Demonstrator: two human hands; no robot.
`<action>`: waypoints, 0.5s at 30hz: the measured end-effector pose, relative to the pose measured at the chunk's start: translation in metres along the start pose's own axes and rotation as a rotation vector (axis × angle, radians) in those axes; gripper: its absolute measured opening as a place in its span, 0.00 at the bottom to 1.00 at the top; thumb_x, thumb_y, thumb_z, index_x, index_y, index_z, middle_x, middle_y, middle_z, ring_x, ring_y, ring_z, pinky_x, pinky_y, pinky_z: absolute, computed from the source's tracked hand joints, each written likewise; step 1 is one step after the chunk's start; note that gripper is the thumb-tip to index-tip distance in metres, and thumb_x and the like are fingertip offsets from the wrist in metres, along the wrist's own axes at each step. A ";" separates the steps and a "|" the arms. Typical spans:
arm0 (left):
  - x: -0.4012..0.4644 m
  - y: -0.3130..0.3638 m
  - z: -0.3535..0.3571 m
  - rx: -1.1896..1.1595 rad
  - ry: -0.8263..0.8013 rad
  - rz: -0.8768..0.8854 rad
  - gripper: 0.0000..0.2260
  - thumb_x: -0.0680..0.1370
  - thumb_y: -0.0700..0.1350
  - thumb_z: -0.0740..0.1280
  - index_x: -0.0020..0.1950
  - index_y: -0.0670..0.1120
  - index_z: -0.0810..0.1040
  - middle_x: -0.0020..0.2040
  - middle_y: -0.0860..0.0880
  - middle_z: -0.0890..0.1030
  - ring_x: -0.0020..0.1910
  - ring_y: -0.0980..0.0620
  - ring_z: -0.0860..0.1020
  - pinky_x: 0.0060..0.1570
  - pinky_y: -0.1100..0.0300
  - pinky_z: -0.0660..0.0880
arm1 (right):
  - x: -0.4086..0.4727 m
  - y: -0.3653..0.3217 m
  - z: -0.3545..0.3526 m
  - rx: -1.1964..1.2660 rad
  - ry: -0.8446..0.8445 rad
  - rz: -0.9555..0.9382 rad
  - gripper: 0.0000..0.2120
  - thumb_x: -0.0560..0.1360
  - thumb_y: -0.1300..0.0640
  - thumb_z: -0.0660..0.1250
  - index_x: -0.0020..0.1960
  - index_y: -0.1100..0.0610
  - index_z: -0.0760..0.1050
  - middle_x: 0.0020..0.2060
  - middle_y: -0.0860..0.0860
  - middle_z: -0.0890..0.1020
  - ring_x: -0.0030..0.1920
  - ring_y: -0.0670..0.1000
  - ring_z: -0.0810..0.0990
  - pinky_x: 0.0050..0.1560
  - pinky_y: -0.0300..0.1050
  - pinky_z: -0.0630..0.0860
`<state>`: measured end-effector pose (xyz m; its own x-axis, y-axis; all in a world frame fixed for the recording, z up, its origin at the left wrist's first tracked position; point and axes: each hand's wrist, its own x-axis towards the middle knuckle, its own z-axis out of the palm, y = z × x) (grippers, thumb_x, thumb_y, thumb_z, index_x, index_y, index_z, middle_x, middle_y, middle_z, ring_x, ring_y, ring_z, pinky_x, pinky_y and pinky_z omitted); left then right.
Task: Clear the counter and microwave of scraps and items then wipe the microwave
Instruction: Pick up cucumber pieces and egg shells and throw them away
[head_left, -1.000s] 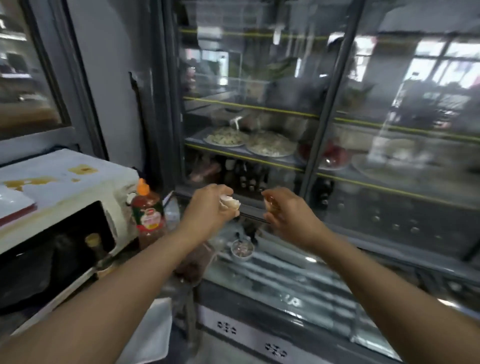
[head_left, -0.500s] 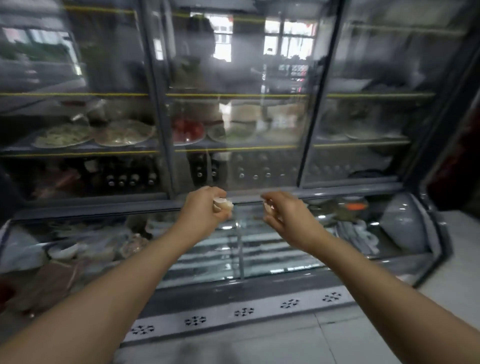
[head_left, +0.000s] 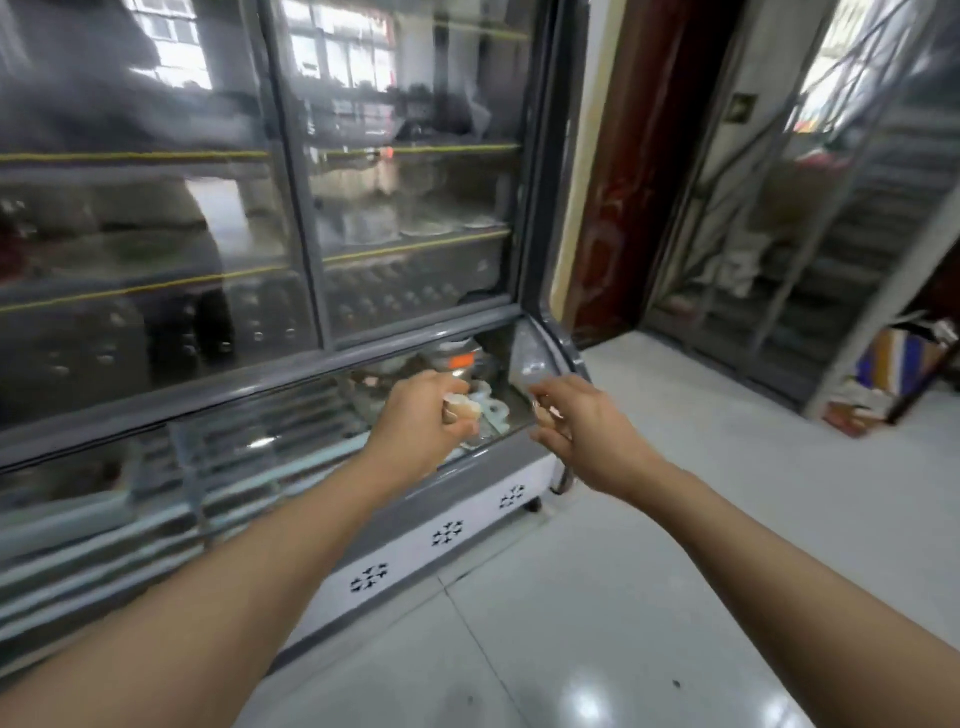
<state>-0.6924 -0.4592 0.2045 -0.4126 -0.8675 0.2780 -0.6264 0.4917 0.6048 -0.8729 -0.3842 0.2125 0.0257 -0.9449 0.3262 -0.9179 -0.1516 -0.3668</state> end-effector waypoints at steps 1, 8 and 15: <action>0.006 0.015 0.015 -0.007 -0.025 0.026 0.19 0.69 0.43 0.74 0.59 0.45 0.79 0.51 0.47 0.79 0.42 0.52 0.77 0.44 0.65 0.69 | -0.009 0.016 -0.010 -0.003 0.012 0.037 0.20 0.74 0.61 0.68 0.64 0.59 0.71 0.56 0.57 0.76 0.57 0.55 0.75 0.56 0.42 0.69; 0.053 0.101 0.108 -0.026 -0.166 0.193 0.19 0.71 0.46 0.73 0.61 0.47 0.78 0.55 0.50 0.78 0.48 0.54 0.75 0.48 0.63 0.69 | -0.056 0.117 -0.058 -0.060 0.096 0.271 0.20 0.74 0.58 0.68 0.65 0.56 0.70 0.57 0.53 0.74 0.56 0.53 0.75 0.53 0.37 0.67; 0.130 0.151 0.197 -0.070 -0.283 0.312 0.21 0.71 0.47 0.73 0.63 0.46 0.77 0.55 0.49 0.79 0.48 0.53 0.77 0.53 0.60 0.73 | -0.050 0.213 -0.085 -0.100 0.130 0.441 0.21 0.76 0.56 0.67 0.67 0.55 0.68 0.58 0.51 0.73 0.57 0.50 0.74 0.56 0.39 0.69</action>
<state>-0.9707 -0.4831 0.1852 -0.7467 -0.6182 0.2455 -0.4005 0.7125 0.5762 -1.1034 -0.3446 0.1926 -0.4193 -0.8678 0.2668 -0.8639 0.2910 -0.4112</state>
